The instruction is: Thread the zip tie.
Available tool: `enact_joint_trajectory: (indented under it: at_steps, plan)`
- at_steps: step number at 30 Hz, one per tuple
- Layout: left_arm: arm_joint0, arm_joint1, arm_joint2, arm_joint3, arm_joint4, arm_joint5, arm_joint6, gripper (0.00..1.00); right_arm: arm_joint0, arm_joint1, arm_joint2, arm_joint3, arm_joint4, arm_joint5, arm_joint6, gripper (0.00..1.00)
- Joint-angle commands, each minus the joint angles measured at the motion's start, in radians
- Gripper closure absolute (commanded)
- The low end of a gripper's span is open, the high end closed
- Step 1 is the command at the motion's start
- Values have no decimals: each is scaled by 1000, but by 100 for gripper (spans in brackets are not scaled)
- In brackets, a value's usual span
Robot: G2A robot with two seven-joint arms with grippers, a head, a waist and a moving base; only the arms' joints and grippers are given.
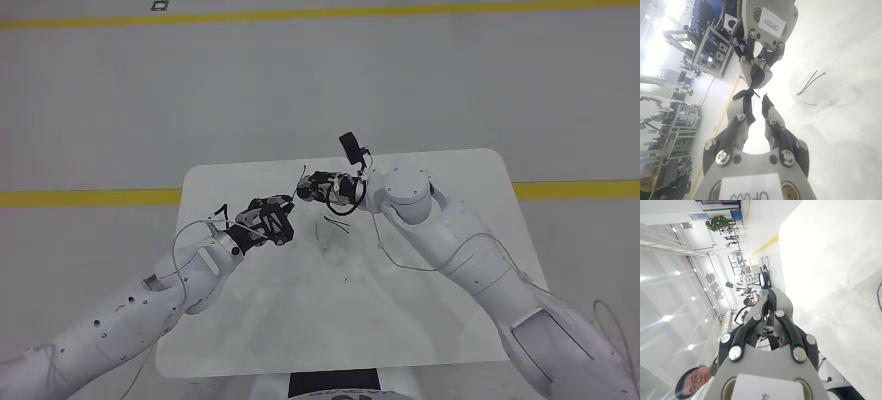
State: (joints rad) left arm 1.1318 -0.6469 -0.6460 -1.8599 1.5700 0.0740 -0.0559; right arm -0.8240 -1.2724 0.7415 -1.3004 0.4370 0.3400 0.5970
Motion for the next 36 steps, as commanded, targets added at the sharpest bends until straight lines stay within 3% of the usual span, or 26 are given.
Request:
enact_joint_trajectory:
  at_steps: [1,20,23,25,26,36]
  plan:
    - [-8,3,12,2,0,10,1,85,2,2,-5,-2,6,0,2,100]
    - [-51,3,60,26,0,29,9,82,30,9,-48,0,55,0,6,100]
    - [-57,2,66,30,0,30,12,85,35,8,-54,4,64,0,5,100]
    - [-61,1,69,34,0,31,12,98,38,7,-57,9,69,0,3,100]
    - [-62,0,71,35,0,32,12,100,39,7,-58,11,71,0,3,100]
    - [-70,-3,80,45,0,40,6,100,51,5,-65,26,82,0,3,100]
